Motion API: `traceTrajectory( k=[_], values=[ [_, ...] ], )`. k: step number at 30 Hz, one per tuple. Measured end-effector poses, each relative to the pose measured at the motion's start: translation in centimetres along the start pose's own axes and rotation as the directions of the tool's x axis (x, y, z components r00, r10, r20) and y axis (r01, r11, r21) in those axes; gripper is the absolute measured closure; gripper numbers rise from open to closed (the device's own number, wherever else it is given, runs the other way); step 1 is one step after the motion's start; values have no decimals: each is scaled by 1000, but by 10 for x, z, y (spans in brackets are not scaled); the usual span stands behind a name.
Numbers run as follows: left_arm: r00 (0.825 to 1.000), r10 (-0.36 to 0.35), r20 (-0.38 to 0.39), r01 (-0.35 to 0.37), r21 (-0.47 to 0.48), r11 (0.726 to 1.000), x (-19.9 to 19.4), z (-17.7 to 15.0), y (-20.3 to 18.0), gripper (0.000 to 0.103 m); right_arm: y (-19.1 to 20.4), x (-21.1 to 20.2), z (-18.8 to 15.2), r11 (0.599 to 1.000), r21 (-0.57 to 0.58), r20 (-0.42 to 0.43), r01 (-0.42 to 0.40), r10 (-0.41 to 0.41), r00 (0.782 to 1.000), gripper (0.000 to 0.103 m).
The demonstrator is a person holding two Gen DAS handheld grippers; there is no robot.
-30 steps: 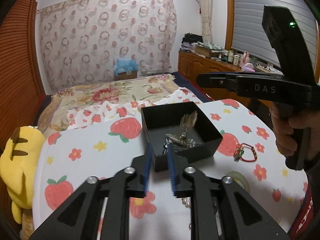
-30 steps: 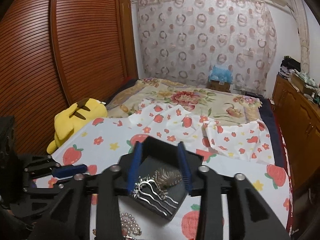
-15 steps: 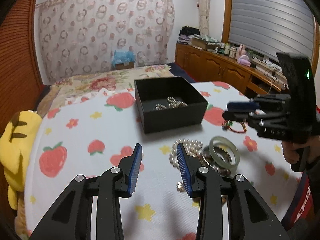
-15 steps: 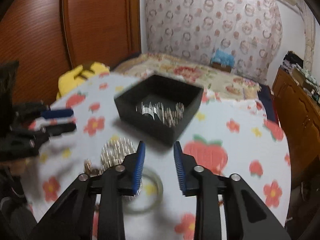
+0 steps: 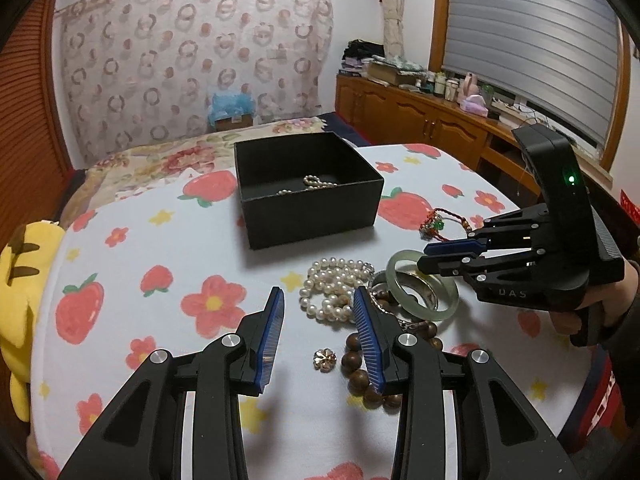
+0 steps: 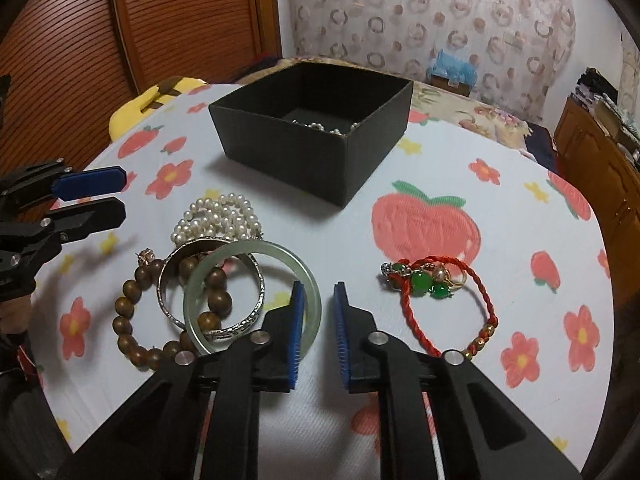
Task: Organize jewelry
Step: 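Grasp the jade bangle with the right tool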
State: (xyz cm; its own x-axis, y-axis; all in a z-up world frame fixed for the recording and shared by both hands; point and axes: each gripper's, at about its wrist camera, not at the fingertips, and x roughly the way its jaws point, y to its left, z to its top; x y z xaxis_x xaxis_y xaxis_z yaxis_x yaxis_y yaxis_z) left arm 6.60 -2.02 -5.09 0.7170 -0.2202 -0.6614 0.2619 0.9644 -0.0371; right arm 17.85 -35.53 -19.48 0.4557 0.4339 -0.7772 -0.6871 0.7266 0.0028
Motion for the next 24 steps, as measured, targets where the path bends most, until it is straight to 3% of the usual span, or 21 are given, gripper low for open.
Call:
traceTrajectory(
  k=[3,24],
  values=[
    [1000,-3,-1,3,3,1000,1,-1,-3,69,1,0,0,1000,-11,-3,-5,5,1000,95],
    [998,-48,-42,50,46,998,21,7,-25,71,-8,-40,-1,999,1,116,32,-32,993,95]
  ],
)
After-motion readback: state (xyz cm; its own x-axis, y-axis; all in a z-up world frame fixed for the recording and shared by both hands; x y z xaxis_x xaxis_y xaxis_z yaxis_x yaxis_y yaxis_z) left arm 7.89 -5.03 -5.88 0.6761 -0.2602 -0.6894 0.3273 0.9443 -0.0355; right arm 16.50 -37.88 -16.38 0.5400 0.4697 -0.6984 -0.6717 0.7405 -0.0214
